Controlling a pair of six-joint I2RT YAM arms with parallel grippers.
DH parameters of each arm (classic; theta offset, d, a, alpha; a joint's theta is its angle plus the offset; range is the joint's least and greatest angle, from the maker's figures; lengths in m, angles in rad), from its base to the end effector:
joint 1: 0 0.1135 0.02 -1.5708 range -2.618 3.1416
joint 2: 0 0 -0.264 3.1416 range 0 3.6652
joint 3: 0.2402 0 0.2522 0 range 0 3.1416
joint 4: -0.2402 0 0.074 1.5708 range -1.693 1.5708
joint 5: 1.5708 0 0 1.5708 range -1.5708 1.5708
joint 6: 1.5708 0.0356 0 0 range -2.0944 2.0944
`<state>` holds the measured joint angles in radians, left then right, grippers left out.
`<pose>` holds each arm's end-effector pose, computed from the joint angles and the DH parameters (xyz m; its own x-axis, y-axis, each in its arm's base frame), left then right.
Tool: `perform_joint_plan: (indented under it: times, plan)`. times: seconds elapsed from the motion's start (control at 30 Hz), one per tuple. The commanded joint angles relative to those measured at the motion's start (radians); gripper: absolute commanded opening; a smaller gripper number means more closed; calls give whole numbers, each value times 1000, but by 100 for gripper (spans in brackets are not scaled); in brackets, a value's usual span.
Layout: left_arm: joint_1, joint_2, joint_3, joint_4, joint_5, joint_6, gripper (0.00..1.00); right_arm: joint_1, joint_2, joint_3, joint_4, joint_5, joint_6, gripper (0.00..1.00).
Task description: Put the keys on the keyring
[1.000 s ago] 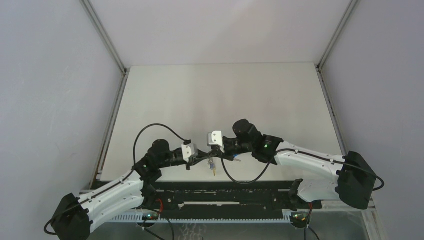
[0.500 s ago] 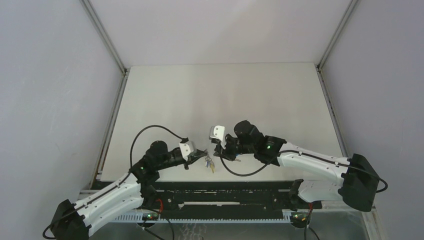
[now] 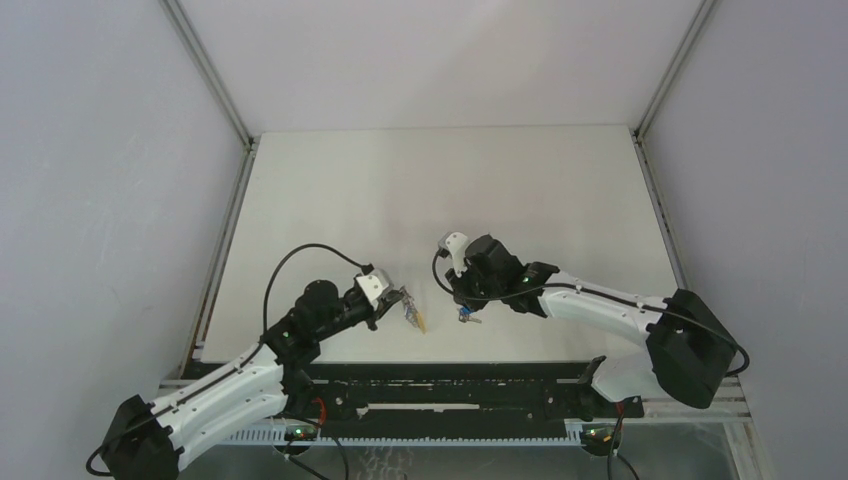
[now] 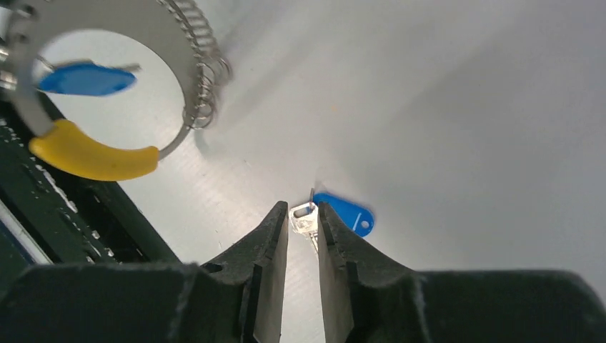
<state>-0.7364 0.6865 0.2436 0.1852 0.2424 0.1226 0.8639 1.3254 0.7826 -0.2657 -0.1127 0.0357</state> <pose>0.1186 -0.1190 0.2024 -0.0866 0.2388 -0.9672 0.8409 0.5382 0.0575 0.1737 0.2095 0.2153 -0.4982 -0.5287 -0.6872 -0.7887 0.6056 0.1059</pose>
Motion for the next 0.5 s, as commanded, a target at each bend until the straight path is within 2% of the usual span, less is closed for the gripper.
perform_joint_plan:
  times: [0.0, 0.47]
  plan:
    - [6, -18, 29, -9, -51, -23, 1, 0, 28, -29, 48, 57, 81, 21]
    - [8, -42, 22, -8, -62, -23, 0, 6, 129, 0, 20, 69, 99, 19]
